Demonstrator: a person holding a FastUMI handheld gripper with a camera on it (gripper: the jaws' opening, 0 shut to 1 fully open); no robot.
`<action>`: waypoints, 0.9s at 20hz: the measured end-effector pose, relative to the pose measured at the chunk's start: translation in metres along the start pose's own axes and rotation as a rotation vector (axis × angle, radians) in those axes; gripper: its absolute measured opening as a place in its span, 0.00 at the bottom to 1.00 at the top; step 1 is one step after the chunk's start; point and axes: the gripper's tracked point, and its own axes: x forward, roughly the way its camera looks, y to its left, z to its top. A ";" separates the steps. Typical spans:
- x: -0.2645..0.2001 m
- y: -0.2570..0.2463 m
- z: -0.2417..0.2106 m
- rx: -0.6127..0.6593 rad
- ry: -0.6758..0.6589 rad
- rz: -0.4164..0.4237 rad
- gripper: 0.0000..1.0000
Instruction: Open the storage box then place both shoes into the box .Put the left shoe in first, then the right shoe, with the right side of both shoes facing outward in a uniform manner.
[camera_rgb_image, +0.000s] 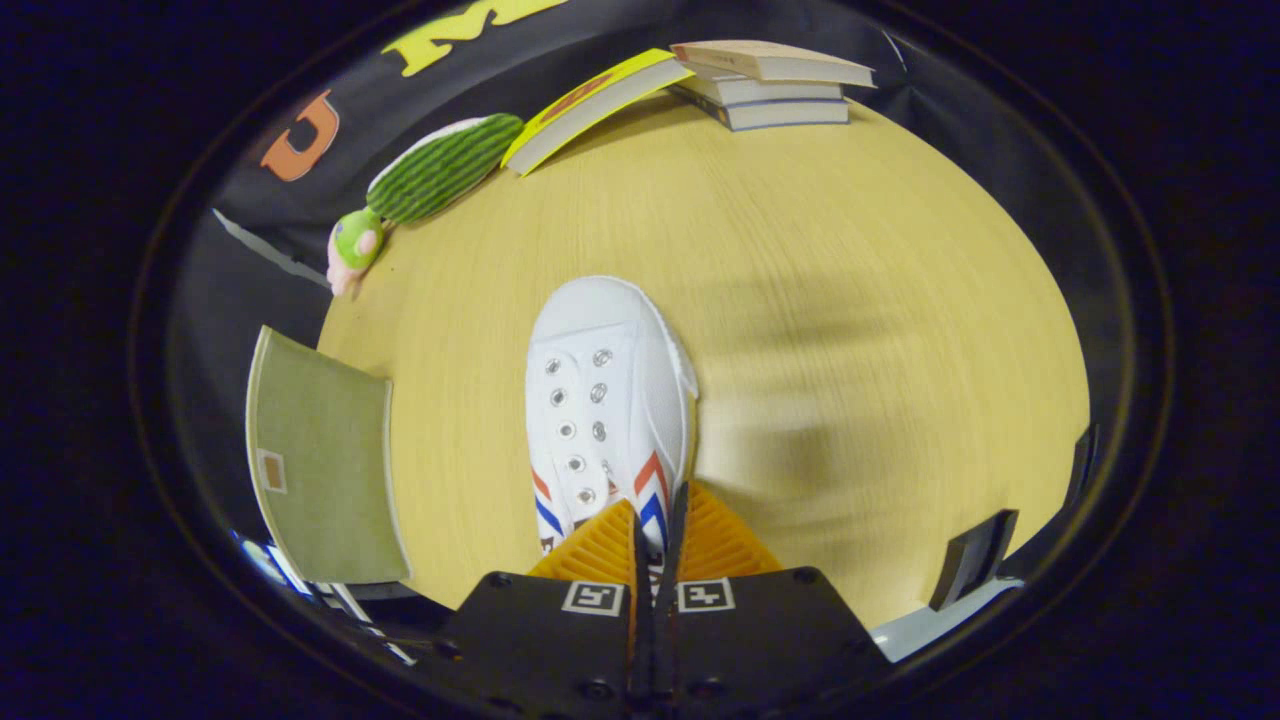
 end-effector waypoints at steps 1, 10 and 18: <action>-0.001 0.003 -0.003 0.029 0.003 0.019 0.06; -0.065 0.080 -0.009 0.123 -0.087 0.133 0.06; -0.153 0.235 -0.021 -0.018 -0.202 0.232 0.06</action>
